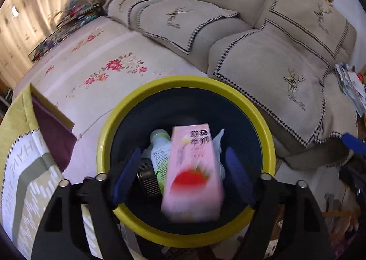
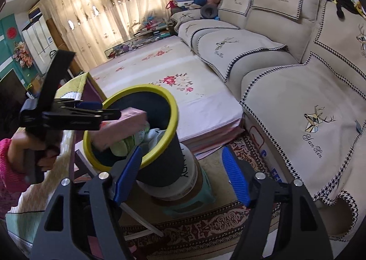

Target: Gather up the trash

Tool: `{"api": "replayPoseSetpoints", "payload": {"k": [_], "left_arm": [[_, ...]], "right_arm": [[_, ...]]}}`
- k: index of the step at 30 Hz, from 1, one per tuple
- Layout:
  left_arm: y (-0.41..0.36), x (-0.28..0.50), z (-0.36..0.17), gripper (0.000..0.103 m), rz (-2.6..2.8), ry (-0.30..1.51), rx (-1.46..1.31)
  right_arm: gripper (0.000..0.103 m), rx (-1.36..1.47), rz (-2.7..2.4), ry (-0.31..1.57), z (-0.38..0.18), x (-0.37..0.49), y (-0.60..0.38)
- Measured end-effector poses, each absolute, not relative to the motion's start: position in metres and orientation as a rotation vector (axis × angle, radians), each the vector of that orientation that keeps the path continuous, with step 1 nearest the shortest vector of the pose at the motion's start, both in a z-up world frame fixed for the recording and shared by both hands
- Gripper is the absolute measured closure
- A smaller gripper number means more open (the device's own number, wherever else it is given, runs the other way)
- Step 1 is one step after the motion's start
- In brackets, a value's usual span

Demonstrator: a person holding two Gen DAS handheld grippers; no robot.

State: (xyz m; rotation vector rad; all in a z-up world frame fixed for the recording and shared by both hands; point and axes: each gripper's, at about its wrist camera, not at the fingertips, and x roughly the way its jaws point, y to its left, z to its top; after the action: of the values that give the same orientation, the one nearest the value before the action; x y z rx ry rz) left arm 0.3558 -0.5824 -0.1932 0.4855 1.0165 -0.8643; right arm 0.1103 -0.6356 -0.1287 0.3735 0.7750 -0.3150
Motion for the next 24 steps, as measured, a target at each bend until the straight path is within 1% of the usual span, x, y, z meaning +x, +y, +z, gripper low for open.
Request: {"api": "replayPoseSetpoints", "payload": {"k": [2,4,5,7,10,13,15,16,17,18,24], "left_arm": [[-0.563,0.354,-0.189,0.024,-0.851,1.021,0.458],[-0.536,0.35,-0.174,0.02,-0.835,0.999,0.414],[-0.523,0.346,-0.166,0.018,-0.826,0.979,0.398],[-0.492,0.334,-0.146,0.01,-0.792,0.924,0.366],[-0.432,0.314,-0.11,0.006,-0.72,0.834,0.287],[-0.362,0.286,-0.079,0.005,-0.609,0.729,0.223],[-0.312,0.262,-0.064,0.005,-0.529,0.664,0.187],[-0.293,0.253,-0.059,0.005,-0.489,0.649,0.174],[-0.271,0.244,-0.056,0.005,-0.441,0.637,0.159],[-0.243,0.23,-0.053,0.005,-0.388,0.618,0.141],[-0.138,0.173,-0.057,0.005,-0.151,0.593,0.112]], "right_arm": [[0.033,0.358,-0.297,0.78,-0.128,0.112,-0.628],[0.032,0.339,-0.284,0.78,-0.126,0.113,-0.617],[0.031,0.332,-0.275,0.781,-0.126,0.114,-0.611],[0.03,0.328,-0.253,0.783,-0.125,0.116,-0.599],[0.025,0.31,-0.194,0.785,-0.121,0.118,-0.573],[0.021,0.27,-0.146,0.763,-0.11,0.119,-0.544],[0.015,0.237,-0.102,0.739,-0.101,0.118,-0.521],[0.013,0.225,-0.09,0.727,-0.096,0.118,-0.512],[0.009,0.211,-0.08,0.714,-0.09,0.118,-0.503],[0.007,0.196,-0.074,0.701,-0.086,0.117,-0.494],[0.007,0.124,-0.021,0.659,-0.063,0.106,-0.444]]}}
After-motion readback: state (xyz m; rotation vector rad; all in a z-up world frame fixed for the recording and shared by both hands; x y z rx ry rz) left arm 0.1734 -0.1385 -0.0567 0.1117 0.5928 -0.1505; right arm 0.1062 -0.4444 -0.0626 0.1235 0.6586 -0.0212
